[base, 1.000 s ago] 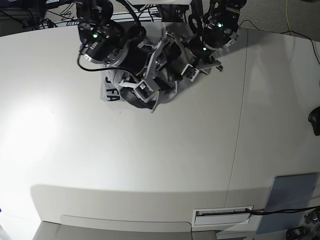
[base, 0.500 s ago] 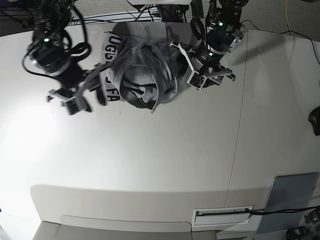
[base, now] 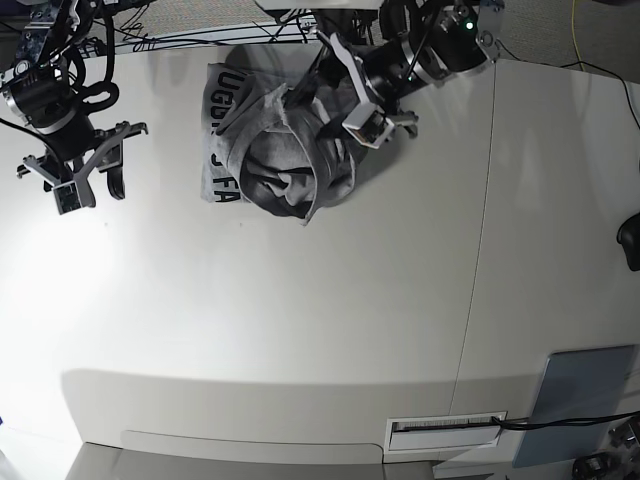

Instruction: Fold the T-shirt properly

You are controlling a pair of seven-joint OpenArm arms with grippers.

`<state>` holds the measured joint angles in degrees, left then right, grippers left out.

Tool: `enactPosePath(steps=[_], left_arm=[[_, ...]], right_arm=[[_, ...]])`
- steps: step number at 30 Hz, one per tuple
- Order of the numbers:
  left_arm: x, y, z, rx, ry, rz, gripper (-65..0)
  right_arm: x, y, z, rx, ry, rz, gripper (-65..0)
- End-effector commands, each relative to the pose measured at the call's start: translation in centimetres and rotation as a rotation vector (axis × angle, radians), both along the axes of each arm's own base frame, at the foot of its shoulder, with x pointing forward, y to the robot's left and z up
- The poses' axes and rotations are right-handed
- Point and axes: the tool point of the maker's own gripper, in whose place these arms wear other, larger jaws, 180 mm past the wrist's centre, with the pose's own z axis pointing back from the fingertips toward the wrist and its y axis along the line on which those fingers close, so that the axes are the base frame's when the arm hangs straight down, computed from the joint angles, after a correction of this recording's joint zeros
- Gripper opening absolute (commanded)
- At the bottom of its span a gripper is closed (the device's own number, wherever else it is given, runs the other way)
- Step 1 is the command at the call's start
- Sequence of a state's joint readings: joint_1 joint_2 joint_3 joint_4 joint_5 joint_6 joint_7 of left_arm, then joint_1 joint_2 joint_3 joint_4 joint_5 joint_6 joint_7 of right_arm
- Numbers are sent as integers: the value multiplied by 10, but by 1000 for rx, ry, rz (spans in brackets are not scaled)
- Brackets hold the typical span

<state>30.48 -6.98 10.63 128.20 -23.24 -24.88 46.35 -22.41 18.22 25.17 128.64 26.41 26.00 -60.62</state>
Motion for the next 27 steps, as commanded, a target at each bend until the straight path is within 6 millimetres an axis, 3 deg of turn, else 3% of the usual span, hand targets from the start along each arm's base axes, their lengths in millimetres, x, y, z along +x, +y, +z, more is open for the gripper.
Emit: enactPosePath(steps=[1,10,15,18,20,25,27], left_arm=[[-2,-9,12,-43,-24,-12,-291],[-14,-36,-12,82,8,11,-291],[-16,-37,-40,128,71,42,-291],[-18,-37,-45,138,85,39,-294],[-17,-36,-45,138,89,55,-354],[-12,-29,-48,161,96,100,-645],[-11,-25,-50,192,80,103,-650]], right_arm=[[3,0,10,-15,-35,13,-390],[-4,-6,3,-43,-6,-10,-390],[-11,-7,-3,-45,19,-17,-390],[-10,-8,-2,-47,18,-21,-390],[-10,-8,-2,-47,19,-21,-390],[-10,-8,-2,-47,19,-21,-390],[-10,-8,-2,-47,18,-21,-390]])
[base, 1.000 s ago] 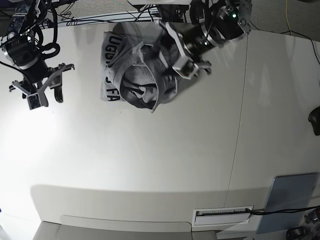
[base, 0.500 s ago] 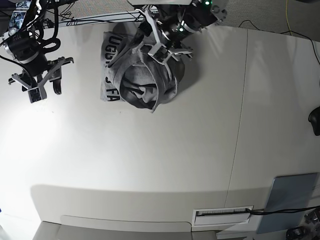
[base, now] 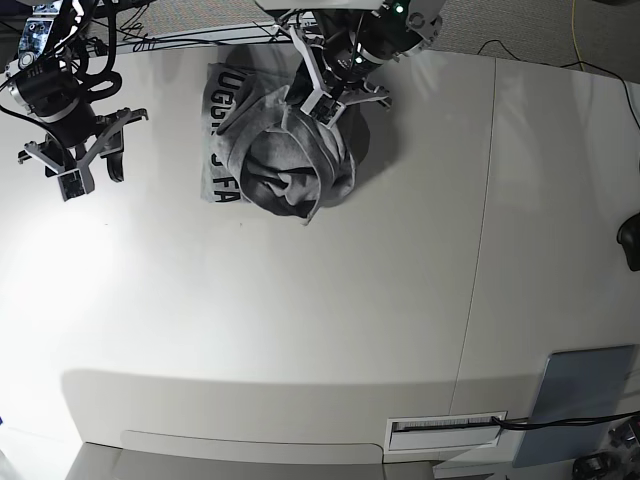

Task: Fold the T-shirt properly
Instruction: 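Pull the left gripper out from under the fold, dragging the shirt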

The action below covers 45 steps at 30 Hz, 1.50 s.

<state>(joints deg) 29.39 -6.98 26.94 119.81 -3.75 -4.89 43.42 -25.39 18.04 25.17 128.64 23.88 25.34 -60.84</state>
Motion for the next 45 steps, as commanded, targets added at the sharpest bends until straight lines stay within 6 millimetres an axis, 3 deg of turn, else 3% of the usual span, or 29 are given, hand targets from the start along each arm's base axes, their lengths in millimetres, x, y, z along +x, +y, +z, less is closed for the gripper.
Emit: enactPosePath(steps=[1,4,13,19,25,28,32,36,41,45], left_arm=[[3,0,8,-3,-32,6,-650],[7,22,6,85,-54,67,-650],[8,114,-5,300,-108,298,-650],[18,166,-9,344,-84,432,-650],[16,164,-11,204,-4,357,-650],[16,167,-11,209,-2,348,-538],[30,194,-3,258,-67,409,-349],[54,219,16,226,-147,486,-334],[78,173,44,10,-223,297,-334],[101,153,40,-27,-240,235,-334]], right_arm=[[5,0,11,-12,-42,9,-390],[5,0,11,-12,-43,10,-390],[6,1,13,-10,-56,14,-390],[7,1,13,-9,-59,14,-390],[7,1,13,-9,-59,15,-390],[7,1,13,-9,-59,15,-390],[7,1,13,-9,-58,14,-390],[7,1,13,-9,-59,14,-390],[7,1,13,-8,-59,15,-390],[6,1,12,-9,-52,13,-390]])
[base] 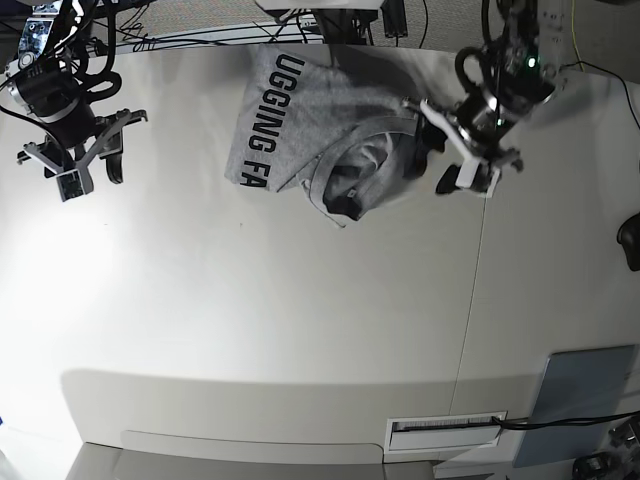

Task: Fold the T-shirt properly
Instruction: 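Pull the left gripper out from under the fold, dragging the shirt, then move both grippers to the bundle's edges and grip them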

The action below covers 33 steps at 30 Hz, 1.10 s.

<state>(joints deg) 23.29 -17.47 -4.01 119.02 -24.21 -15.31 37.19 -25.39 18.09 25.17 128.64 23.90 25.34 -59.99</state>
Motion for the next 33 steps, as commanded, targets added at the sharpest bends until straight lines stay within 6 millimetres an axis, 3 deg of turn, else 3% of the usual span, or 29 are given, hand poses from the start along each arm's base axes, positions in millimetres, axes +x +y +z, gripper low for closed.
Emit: enactPosePath(steps=[1,9,14,18,21,23,26,27,31,33], left_arm=[[10,-7,6,-20,-34,-21,-334],[50,-47,-44,5,64,-160,-334],[68,-56,-49,19,73,-196,-334],[62,-76,-47,17,68,-300,-335],[62,-85,-46,20,63,-322,-386],[65,-85,-45,28,62,-303,-472],[73,-76,-51,91,57,-246,-632],[77,-68,-53,131,52,-213,-650],[104,-8,-53,223,49,92,-650],[109,10,-51,216,57,157,-650]], right_arm=[[4,0,10,-13,-35,8,-390],[3,-1,9,-14,-29,6,-390],[3,-1,9,-14,-28,6,-390],[3,-1,9,-14,-28,6,-390],[3,-1,9,-14,-28,6,-390],[3,-1,9,-14,-28,6,-390],[3,-1,9,-14,-27,5,-390],[3,-1,9,-14,-27,5,-390],[3,-1,8,-15,-24,4,-390],[3,-1,9,-15,-25,5,-390]])
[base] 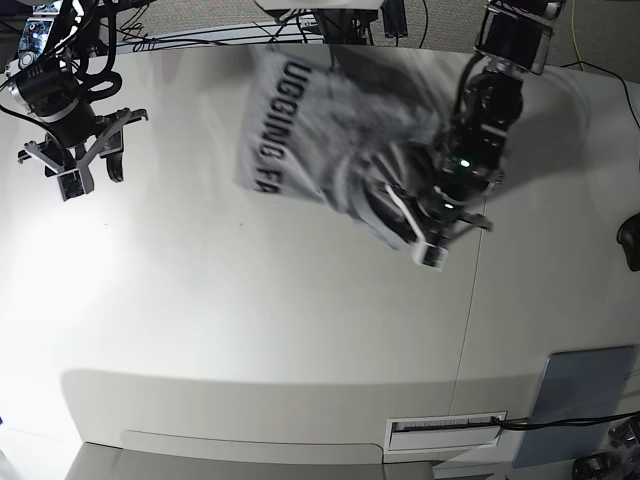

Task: Fold the T-shirt properly
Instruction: 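Move both grippers to the bundle's edges and grip them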

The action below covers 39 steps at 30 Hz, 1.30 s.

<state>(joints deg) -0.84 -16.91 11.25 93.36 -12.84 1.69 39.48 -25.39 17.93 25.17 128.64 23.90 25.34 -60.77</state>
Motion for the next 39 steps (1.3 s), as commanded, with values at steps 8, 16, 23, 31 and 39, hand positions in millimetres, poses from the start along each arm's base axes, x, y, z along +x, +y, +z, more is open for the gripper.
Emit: enactPosePath(steps=[8,16,23,31,39], left_arm=[[11,14,14,2,-33,34,-485],[11,17,26,13,-67,23,-486],[-30,2,36,-25,-30,-109,-650],[-108,-26,29,-84,66,-225,-650],[-170,-37,11,-124,179,-274,-650]], right_arm=[[5,0,11,-14,-41,11,-390],[9,3,16,-2,-79,23,-390],[26,21,27,35,-148,76,-443],[61,79,0,81,-121,239,-649],[109,133,-39,159,-41,350,-650]])
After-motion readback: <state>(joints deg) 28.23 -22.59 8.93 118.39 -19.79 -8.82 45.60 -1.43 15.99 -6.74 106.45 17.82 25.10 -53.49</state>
